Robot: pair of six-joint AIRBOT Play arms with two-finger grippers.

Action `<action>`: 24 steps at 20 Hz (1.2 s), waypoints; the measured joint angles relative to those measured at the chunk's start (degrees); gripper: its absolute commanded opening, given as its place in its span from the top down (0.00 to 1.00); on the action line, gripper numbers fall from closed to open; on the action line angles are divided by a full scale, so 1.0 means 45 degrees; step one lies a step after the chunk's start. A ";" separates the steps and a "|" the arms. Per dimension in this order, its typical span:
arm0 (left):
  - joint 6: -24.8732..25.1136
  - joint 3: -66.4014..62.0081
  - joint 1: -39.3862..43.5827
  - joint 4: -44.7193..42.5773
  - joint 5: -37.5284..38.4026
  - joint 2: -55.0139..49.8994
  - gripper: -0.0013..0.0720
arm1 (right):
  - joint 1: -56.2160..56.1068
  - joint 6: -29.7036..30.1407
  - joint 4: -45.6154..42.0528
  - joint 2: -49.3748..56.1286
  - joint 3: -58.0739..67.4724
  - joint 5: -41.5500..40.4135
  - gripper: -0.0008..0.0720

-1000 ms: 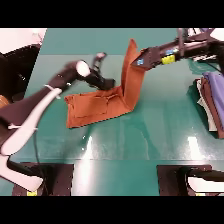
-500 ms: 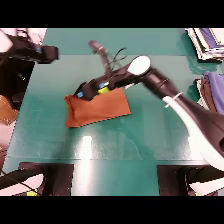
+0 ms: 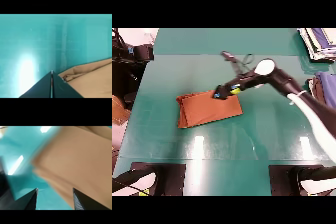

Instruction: Fold the shirts.

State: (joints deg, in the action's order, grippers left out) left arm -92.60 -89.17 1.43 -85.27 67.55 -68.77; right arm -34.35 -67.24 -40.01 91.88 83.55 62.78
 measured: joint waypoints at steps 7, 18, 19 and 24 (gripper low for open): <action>0.0019 0.0024 -0.0039 0.0748 -0.0209 0.0019 0.95 | 0.3881 -0.0588 -0.0049 0.0738 -0.2477 0.1035 0.29; 0.0019 0.0092 -0.0039 0.1093 -0.0340 -0.0126 0.95 | 0.1462 -0.0491 0.1146 0.4527 0.1069 0.1695 0.74; 0.0019 0.0092 -0.0039 0.1161 -0.0345 -0.0121 0.95 | 0.1214 -0.0481 0.1161 0.4794 0.1545 0.1613 0.94; 0.0005 0.0092 0.0355 0.1574 -0.0597 -0.0121 0.95 | 0.0855 -0.0466 0.1409 0.5173 0.3565 0.1579 0.97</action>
State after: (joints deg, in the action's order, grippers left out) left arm -92.58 -88.75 3.03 -78.19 64.86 -69.32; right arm -30.50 -69.34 -33.67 115.15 99.59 69.89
